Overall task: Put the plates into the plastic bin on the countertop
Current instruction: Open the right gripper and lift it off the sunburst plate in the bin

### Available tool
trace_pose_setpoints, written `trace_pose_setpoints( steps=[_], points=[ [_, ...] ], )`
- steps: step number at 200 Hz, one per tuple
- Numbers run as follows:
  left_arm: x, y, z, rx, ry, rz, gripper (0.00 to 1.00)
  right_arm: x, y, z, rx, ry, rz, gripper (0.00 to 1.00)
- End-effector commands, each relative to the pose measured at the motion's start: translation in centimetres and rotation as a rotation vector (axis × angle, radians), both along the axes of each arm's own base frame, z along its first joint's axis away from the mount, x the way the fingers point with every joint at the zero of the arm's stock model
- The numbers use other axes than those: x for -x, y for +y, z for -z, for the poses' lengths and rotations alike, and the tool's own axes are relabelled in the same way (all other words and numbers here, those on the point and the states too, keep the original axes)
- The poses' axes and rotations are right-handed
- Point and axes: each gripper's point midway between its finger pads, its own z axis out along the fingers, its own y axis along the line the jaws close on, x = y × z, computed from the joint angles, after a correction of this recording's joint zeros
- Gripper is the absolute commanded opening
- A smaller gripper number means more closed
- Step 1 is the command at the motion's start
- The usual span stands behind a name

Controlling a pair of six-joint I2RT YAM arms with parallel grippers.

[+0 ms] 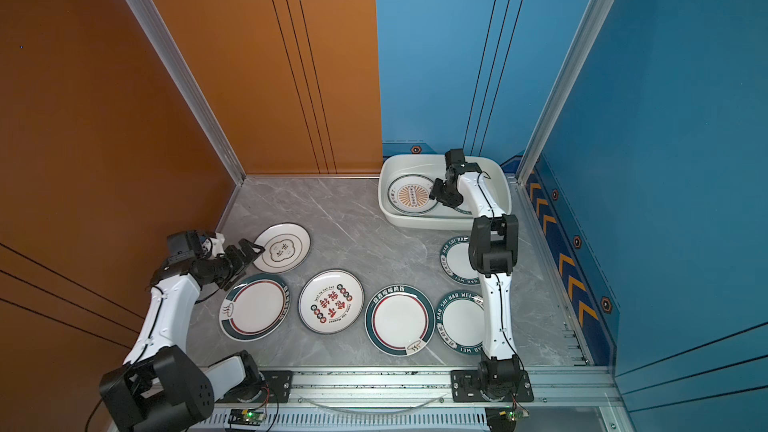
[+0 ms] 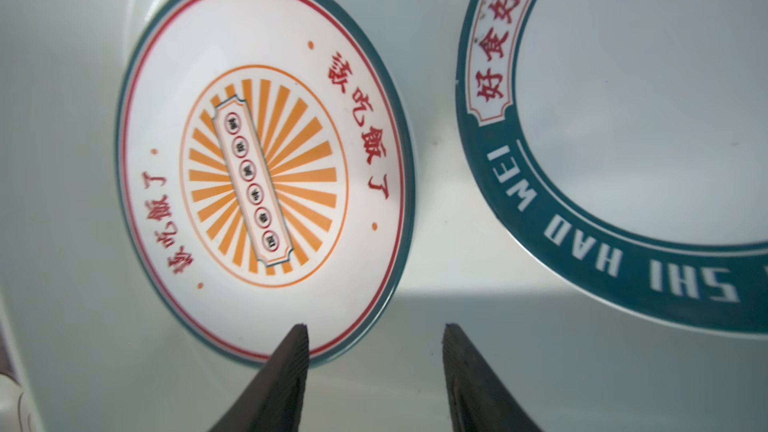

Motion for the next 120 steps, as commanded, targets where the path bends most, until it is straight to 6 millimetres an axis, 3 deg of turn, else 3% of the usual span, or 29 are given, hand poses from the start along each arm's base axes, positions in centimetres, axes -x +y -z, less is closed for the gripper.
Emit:
trace_pose_setpoints(
  steps=[1,53,73,76,100,103,120],
  points=[
    [0.7,0.9,1.9,0.009,0.083,-0.052,0.99,0.6,0.4,-5.8,-0.034,-0.110,-0.032,0.55],
    [0.0,2.3,3.8,0.001,0.117,-0.125,0.98,2.8,0.9,-6.9,-0.087,-0.135,-0.040,0.55],
    [-0.5,2.9,4.0,-0.005,0.109,-0.147,0.97,3.7,1.0,-5.4,-0.093,-0.109,-0.042,0.55],
    [-0.5,3.0,4.0,-0.005,0.107,-0.152,0.97,4.0,1.0,-6.5,-0.097,-0.133,-0.043,0.55],
    [-1.3,3.6,4.3,-0.010,0.094,-0.173,0.95,4.9,1.0,-6.1,-0.104,-0.132,-0.048,0.55],
    [-1.4,3.6,4.3,-0.011,0.094,-0.177,0.95,5.4,1.0,-5.2,-0.104,-0.111,-0.047,0.55],
    [-1.9,4.0,4.8,-0.011,0.094,-0.190,0.94,6.1,1.0,-4.5,-0.106,-0.100,-0.050,0.55]
  ],
)
